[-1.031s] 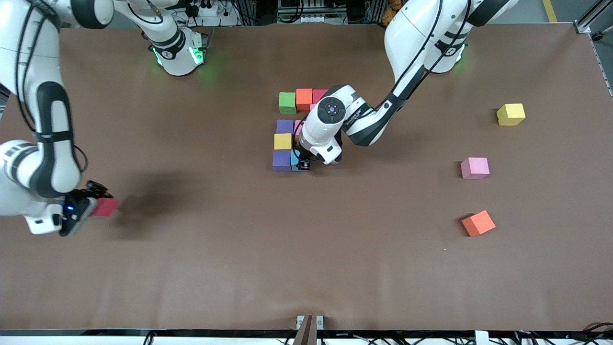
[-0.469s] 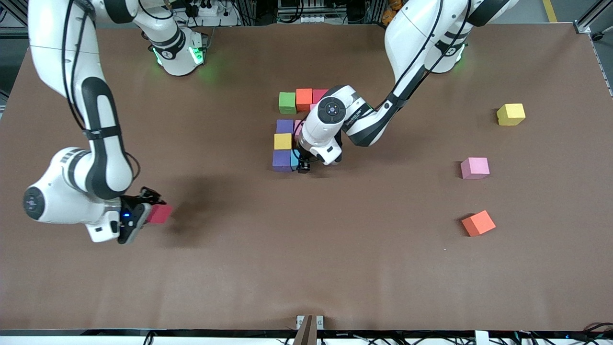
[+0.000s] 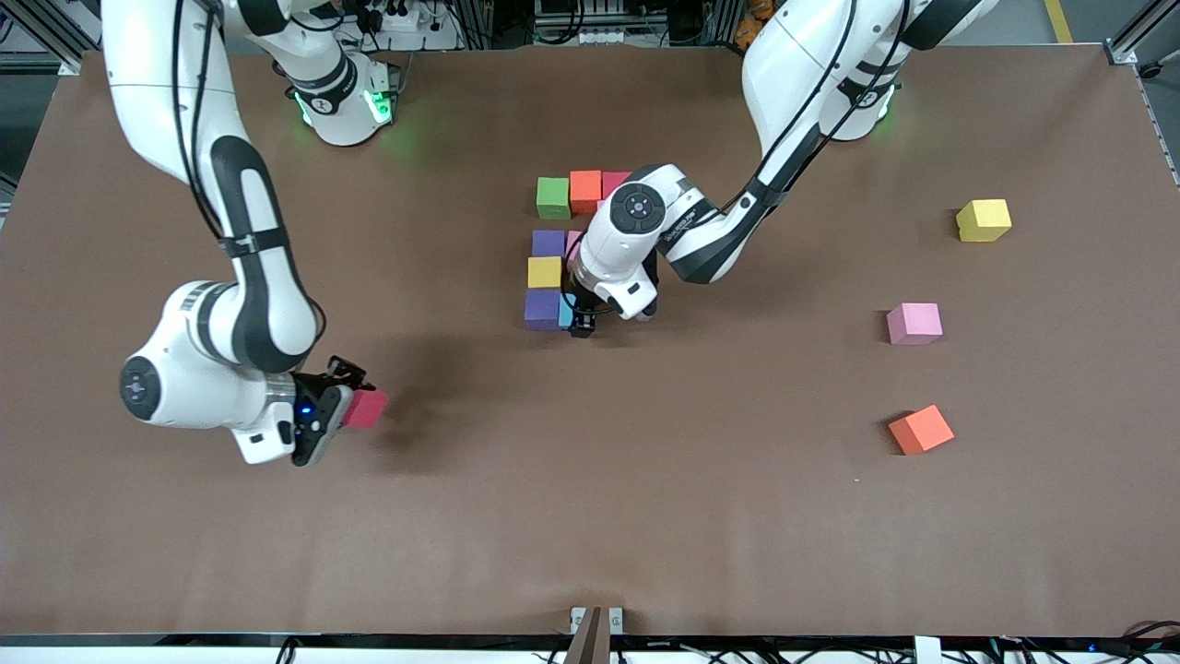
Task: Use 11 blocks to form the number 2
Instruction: 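Carry the red block toward the figure while the left gripper releases cyan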
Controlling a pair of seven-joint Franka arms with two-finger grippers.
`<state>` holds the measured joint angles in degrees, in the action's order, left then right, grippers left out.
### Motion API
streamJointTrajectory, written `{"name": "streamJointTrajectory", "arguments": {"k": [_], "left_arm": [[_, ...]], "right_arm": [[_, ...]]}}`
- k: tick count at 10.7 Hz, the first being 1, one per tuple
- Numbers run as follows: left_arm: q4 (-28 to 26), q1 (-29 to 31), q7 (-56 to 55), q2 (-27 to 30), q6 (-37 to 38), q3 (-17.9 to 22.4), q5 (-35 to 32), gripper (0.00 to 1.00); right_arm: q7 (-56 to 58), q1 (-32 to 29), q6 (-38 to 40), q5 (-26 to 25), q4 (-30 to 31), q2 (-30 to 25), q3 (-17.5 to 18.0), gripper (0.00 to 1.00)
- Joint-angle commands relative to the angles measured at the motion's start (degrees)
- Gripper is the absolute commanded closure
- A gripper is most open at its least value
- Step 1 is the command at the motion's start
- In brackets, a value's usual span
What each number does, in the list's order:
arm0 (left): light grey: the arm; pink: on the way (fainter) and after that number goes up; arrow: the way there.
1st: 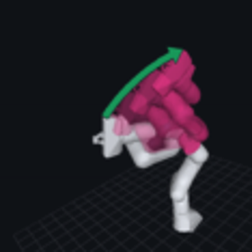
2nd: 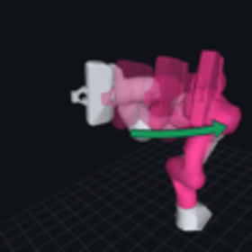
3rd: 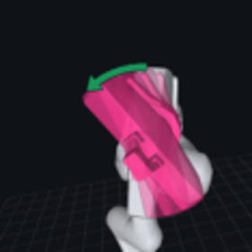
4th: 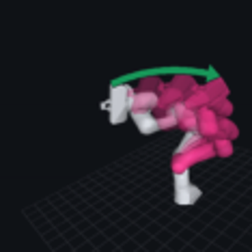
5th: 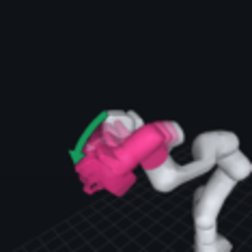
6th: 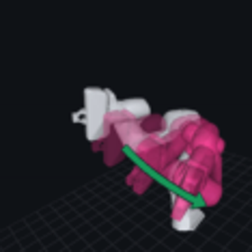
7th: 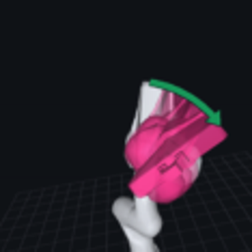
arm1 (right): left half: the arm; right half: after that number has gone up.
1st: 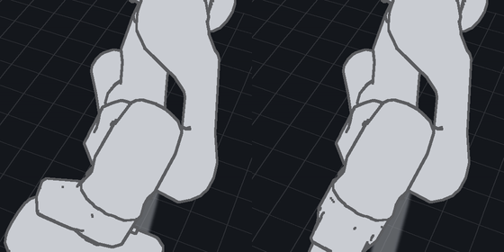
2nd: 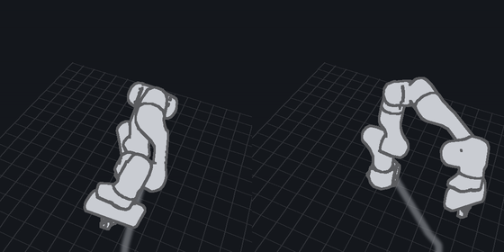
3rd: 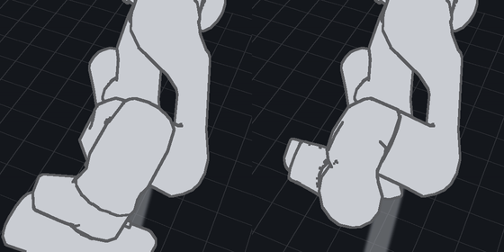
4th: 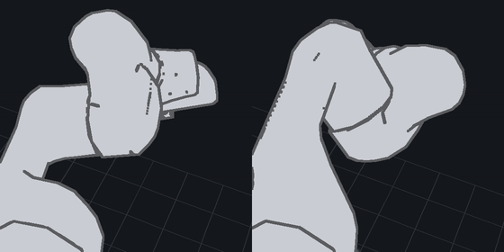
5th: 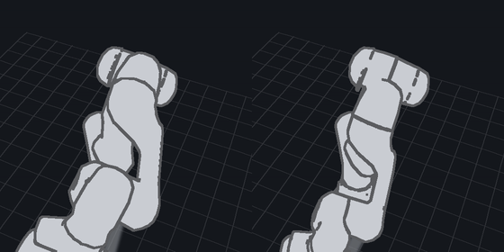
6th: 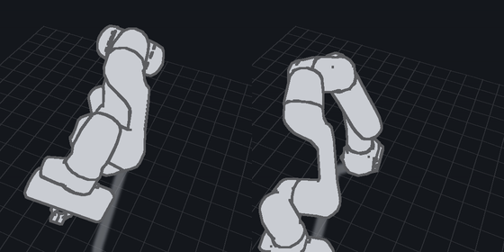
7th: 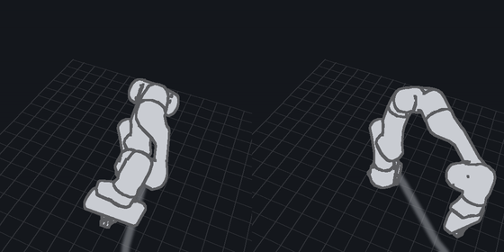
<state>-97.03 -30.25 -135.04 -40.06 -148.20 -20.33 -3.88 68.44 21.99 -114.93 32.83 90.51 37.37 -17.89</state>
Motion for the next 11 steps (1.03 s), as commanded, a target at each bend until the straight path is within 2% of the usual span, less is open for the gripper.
{"name": "streamJointTrajectory", "arguments": {"k": [1, 5, 8, 11], "left_arm": [[-0.52, 0.28, -0.05, 2.35, 0.54, 0.11, -1.48, 0.26], [-0.52, 0.46, 0.39, 3.75, 0.81, 0.11, -1.39, 0.25], [-0.43, 2.12, 3.63, 7.00, 5.01, 0.12, -1.48, 0.25], [-0.35, 4.57, 11.69, 11.13, 10.37, 0.03, -1.48, 0.26]], "right_arm": [[-2.77, 1.55, 0.49, 1.27, -0.07, -0.72, -0.21, 0.74], [-6.30, 4.90, 0.06, 1.36, -0.69, -0.72, -0.21, 0.74], [-6.21, 5.60, 0.23, 1.62, -0.78, -0.98, 1.45, 0.74], [-6.38, 7.35, 0.06, 3.64, -0.78, -0.98, 2.95, 0.74]]}}
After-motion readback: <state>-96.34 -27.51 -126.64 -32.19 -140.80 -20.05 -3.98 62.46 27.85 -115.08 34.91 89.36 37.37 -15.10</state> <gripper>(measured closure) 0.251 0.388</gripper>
